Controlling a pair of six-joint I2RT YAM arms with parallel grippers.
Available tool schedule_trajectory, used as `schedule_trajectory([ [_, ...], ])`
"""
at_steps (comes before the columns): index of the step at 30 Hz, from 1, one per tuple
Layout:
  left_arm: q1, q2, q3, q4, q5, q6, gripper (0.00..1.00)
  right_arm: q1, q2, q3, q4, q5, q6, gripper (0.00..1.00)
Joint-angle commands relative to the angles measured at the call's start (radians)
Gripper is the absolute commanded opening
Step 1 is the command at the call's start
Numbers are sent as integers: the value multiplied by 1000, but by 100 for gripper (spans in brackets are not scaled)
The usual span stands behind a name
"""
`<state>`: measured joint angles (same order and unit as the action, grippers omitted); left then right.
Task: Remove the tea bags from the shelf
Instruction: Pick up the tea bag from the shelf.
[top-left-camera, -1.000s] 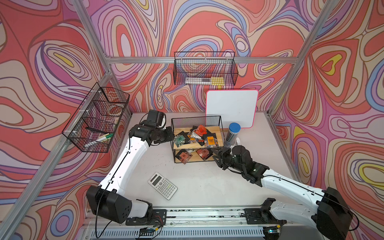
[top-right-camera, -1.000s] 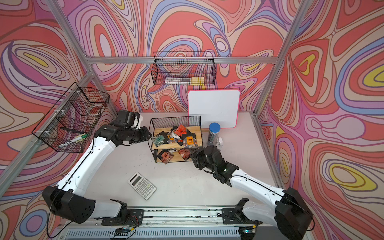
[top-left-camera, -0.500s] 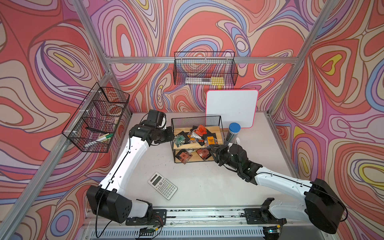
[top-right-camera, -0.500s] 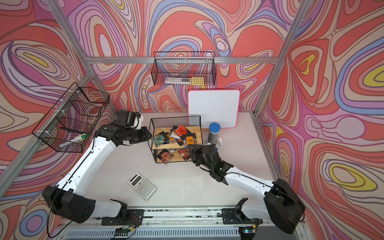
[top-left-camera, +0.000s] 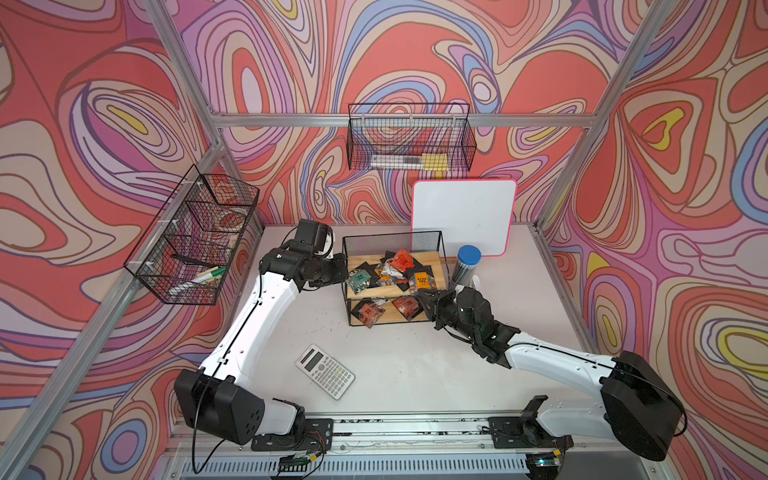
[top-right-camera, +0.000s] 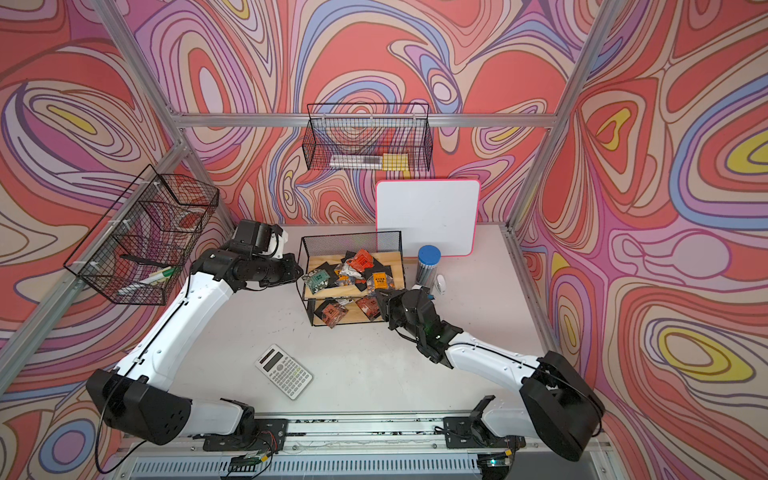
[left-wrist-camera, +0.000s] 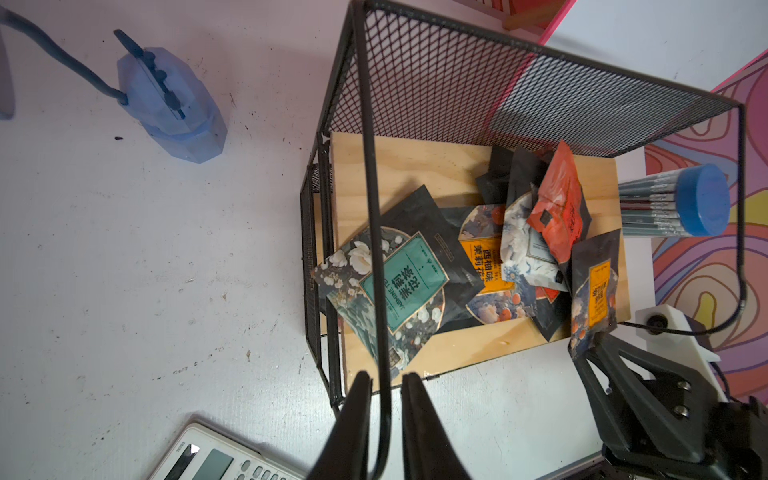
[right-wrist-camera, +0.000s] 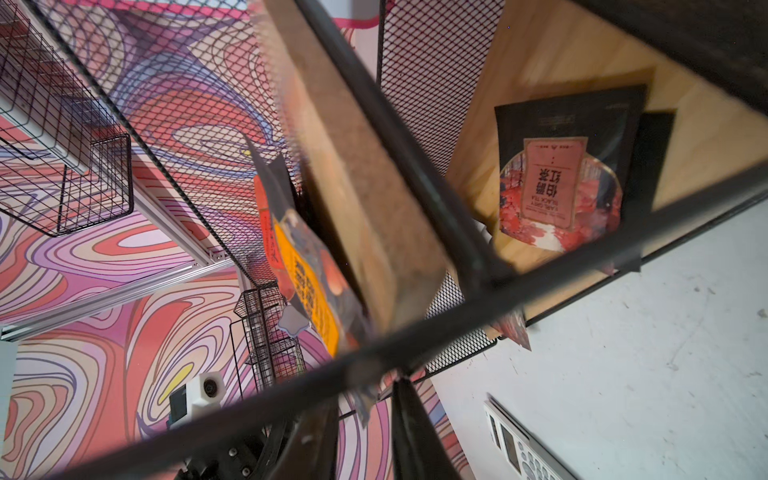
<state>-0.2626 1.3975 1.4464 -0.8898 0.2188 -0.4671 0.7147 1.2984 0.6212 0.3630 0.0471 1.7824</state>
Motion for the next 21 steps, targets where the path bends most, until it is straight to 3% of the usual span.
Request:
schedule_trajectory([
  [1,-6,12,26,18,11,19,19,-2,17,11,42,25,98,20],
  [10,-6,11,26,17,8,28,19,-2,5,11,24,55,103,1],
  [16,-6,11,28,15,6,37,17,-2,-21,28,0,57,99,0],
  [21,-6,12,29,14,2,50,10,-1,-85,53,-76,60,70,0],
])
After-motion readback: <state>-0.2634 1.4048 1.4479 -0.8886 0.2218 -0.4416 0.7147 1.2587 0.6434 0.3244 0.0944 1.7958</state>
